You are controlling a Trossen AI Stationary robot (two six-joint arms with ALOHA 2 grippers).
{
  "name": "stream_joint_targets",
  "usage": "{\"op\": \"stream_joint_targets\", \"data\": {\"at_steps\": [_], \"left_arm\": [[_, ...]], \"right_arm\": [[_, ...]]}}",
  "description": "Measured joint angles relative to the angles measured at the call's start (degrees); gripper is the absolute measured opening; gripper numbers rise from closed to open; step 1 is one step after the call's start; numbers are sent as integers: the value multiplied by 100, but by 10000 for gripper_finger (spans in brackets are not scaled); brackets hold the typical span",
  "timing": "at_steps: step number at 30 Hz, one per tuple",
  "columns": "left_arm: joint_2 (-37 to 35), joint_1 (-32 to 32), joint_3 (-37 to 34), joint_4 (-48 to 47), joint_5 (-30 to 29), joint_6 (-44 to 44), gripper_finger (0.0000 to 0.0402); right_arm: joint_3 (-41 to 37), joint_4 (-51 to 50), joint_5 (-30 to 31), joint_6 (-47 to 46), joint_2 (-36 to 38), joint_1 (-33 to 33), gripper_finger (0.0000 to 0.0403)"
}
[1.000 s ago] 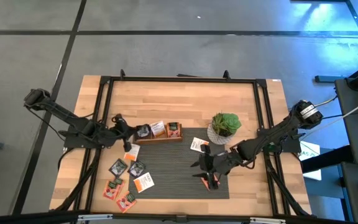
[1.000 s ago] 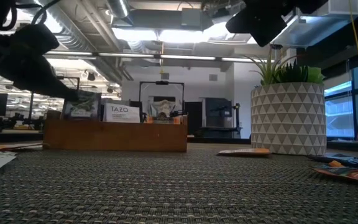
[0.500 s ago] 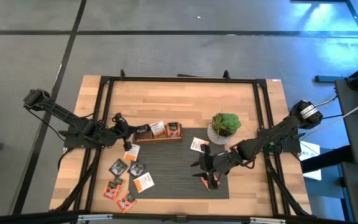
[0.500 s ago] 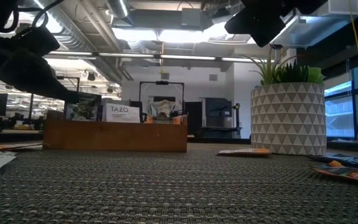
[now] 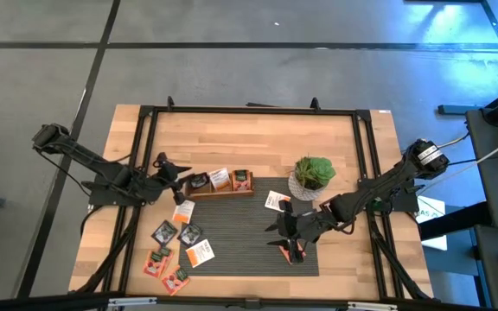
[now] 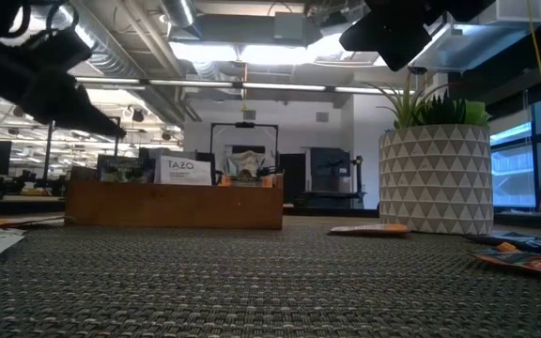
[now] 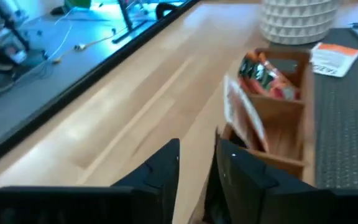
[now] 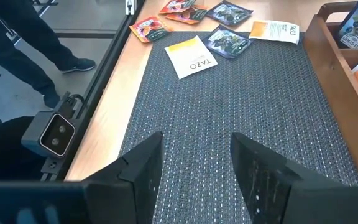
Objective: Pick & Place Tea
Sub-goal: Put the white tea bag to the middle section of the wooden organizer
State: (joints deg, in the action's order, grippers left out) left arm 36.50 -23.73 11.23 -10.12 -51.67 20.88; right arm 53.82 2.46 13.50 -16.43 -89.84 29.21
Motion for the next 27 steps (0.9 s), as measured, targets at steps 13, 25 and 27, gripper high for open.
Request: {"op": "stream_joint_targets", "data": {"at_steps": [13, 25, 27], "left_arm": [[822, -747, 365, 2820, 2134, -712, 108], [3970, -1862, 1687, 3518, 1535, 23, 107], [4411, -2003, 2061, 3416, 1527, 159, 108]], "right_arm": [[2, 576, 2, 14, -5, -13, 189], [4, 1601, 2, 50, -74, -15, 189], [4, 2052, 0, 187, -190, -15, 189]]}}
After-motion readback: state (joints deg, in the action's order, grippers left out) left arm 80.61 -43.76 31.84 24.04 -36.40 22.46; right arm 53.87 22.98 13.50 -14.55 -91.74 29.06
